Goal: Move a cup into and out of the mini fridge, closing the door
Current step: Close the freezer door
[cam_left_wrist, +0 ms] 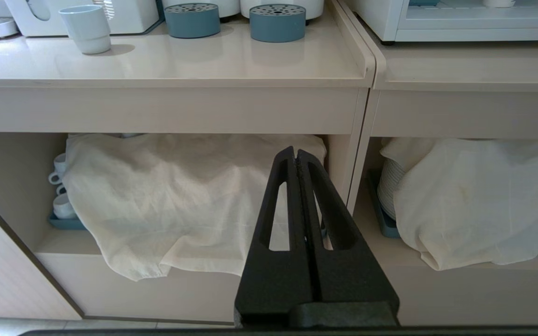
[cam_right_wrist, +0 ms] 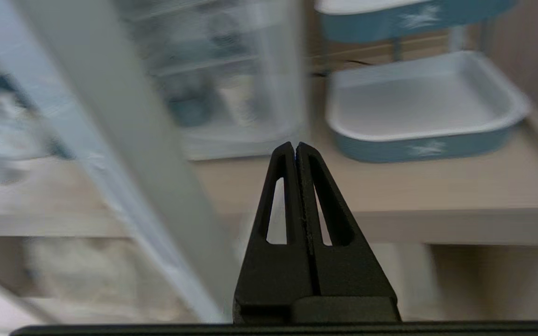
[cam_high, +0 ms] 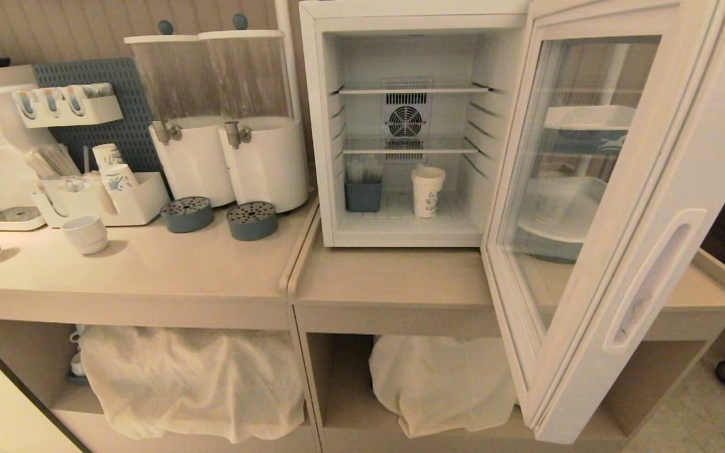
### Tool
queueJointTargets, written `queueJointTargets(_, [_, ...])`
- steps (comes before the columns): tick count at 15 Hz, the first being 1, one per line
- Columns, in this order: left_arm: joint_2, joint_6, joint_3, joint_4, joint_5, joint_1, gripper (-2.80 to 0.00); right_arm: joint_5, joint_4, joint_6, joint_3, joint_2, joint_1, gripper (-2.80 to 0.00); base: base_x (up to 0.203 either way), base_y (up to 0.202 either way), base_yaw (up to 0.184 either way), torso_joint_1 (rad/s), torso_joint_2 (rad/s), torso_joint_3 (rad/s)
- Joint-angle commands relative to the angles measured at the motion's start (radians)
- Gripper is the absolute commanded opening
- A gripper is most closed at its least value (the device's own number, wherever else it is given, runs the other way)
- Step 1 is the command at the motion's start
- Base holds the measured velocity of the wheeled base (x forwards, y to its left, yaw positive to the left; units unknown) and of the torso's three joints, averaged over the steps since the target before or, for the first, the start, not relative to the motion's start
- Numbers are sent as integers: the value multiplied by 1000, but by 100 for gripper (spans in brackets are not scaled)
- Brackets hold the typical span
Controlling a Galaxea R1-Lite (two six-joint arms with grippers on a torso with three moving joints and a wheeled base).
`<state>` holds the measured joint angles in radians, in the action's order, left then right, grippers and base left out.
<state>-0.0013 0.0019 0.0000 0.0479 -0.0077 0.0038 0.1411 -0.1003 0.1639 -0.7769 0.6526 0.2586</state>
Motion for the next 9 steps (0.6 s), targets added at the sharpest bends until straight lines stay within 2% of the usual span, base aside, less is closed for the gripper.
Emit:
queueJointTargets(1, [1,0,18,1,0,1,-280,94,26,-51,70,-31,-5,-280,0,0,0,0,0,0])
queueJointTargets(3, [1,-2,18,1,0,1,-280,125,36,-77,131,-50,-5,-280,0,0,0,0,0,0])
queueJointTargets(4, [1,-3,18,1,0,0,-280,105,27,-64,172,-52,1,-280,0,0,0,0,0,0])
queueJointTargets(9, [1,-5,17,2,0,0,-280,-270,1,-53,259,-72,9,-280,0,0,0,0,0,0])
